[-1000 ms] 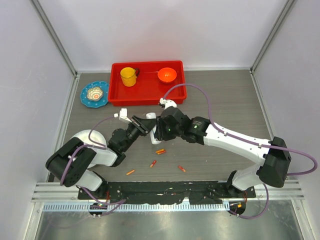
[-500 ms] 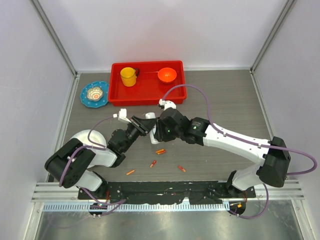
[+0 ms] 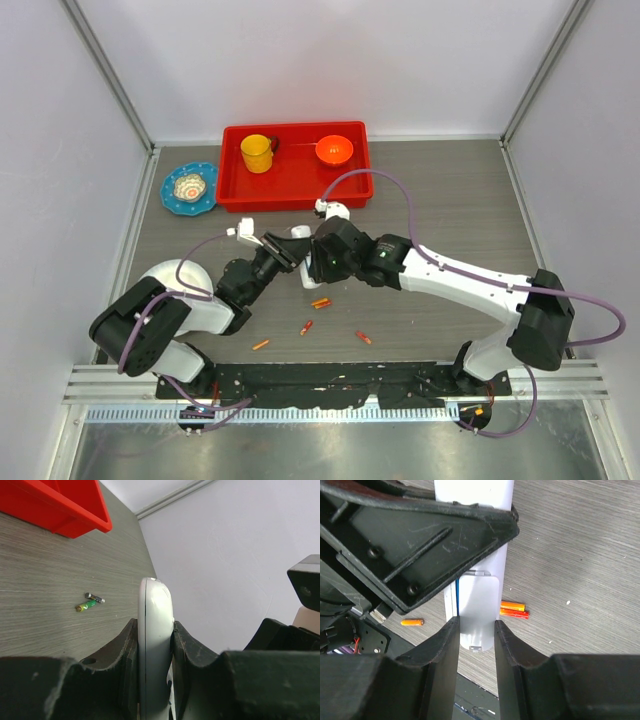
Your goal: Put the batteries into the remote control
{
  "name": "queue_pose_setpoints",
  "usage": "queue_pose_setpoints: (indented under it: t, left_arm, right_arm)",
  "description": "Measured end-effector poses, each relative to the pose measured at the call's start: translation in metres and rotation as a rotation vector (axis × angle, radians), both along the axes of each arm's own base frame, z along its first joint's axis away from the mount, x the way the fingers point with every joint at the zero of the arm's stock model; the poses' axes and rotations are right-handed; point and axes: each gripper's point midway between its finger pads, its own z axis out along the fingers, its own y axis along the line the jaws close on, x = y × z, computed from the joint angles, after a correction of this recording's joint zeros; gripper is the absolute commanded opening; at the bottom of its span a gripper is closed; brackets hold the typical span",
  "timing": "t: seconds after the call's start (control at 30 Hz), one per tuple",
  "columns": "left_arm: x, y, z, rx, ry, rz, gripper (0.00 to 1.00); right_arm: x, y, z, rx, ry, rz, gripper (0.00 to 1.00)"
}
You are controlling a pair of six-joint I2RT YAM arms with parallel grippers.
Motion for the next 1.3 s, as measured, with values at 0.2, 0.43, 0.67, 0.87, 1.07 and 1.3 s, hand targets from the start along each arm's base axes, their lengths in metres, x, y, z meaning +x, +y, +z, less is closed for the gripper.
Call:
queue_pose_setpoints:
  t: [0.2, 0.43, 0.67, 0.87, 1.07, 1.3]
  left_arm:
    - [-0.0009, -0.0012, 0.0, 0.001, -0.001, 0.001, 0.0]
    - [-0.0021, -0.0026, -0.0001, 0.003, -0.002, -0.002, 0.0]
    - [-0.0022, -0.0027, -0.0008, 0.007, -0.003, -0.002, 0.0]
    - [-0.0035, -0.0034, -0.0012, 0.007, 0.006, -0.005, 0.0]
    - [-0.0041, -0.0035, -0.0006, 0.0, 0.014, -0.003, 0.0]
    - [-0.0044, -0.004, -0.0023, -0.011, 0.035, 0.002, 0.0]
  right_arm:
    - [0.0031, 0.0013, 0.002, -0.008, -0.01, -0.006, 0.14]
    - [0.0038, 0.0047, 0.0019, -0.016, -0.012, -0.003, 0.14]
    - [0.0049, 0.005, -0.0008, -0.026, -0.011, -0.004, 0.14]
    - [0.0049, 0.0039, -0.0016, -0.037, -0.018, -0.005, 0.15]
    - [0.0055, 0.003, -0.0018, -0.047, -0.03, -0.001, 0.24]
    - [0.0055, 0.0024, -0.0021, -0.054, -0.034, 0.003, 0.29]
